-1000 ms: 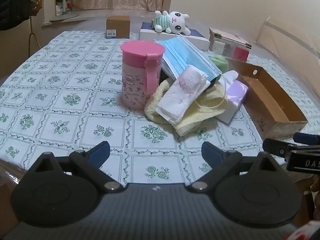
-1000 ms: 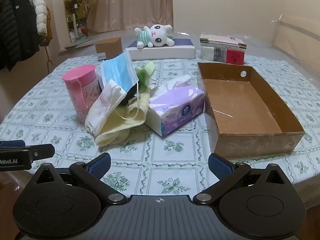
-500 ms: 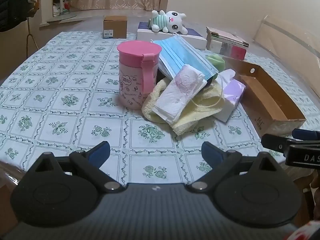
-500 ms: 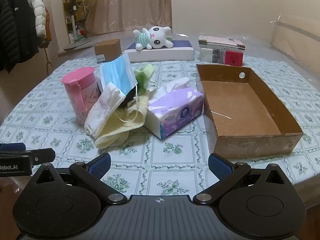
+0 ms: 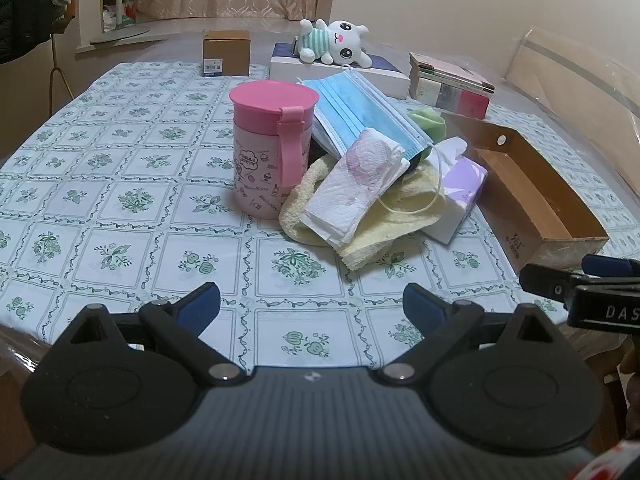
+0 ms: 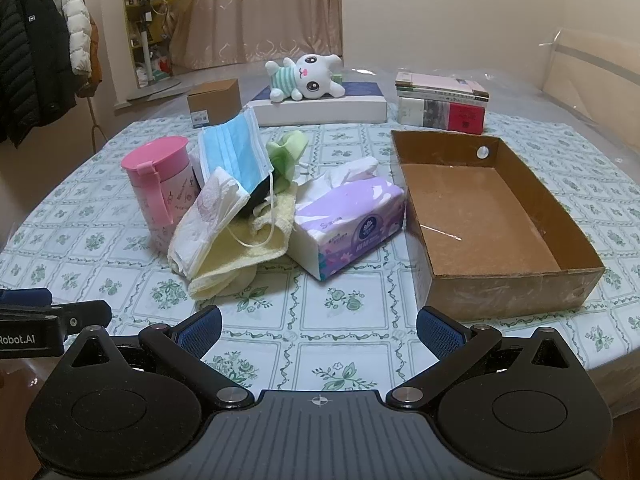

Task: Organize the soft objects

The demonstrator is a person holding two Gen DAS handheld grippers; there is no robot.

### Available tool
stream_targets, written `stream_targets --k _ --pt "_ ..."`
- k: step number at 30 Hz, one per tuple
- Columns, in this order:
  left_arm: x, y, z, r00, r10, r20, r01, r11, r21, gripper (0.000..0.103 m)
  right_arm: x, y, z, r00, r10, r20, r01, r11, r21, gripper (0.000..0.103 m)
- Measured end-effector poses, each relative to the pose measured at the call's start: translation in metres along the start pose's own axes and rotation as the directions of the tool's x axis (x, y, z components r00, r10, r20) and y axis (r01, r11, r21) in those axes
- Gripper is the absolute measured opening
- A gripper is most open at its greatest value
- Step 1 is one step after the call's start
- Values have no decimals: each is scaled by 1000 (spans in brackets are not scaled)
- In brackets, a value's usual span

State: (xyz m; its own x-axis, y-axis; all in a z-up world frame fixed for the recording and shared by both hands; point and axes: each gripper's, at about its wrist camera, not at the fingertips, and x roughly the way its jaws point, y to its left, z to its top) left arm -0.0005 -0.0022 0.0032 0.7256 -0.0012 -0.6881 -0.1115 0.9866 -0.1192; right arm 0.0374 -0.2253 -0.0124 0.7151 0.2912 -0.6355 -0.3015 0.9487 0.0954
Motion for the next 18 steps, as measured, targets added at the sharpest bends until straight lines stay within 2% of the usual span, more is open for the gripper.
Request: stream_targets --k 18 --pt "1 -2 -1 1000 -3 -5 3 1000 -1 97 1 -3 -1 1000 -2 -4 2 1000 9 103"
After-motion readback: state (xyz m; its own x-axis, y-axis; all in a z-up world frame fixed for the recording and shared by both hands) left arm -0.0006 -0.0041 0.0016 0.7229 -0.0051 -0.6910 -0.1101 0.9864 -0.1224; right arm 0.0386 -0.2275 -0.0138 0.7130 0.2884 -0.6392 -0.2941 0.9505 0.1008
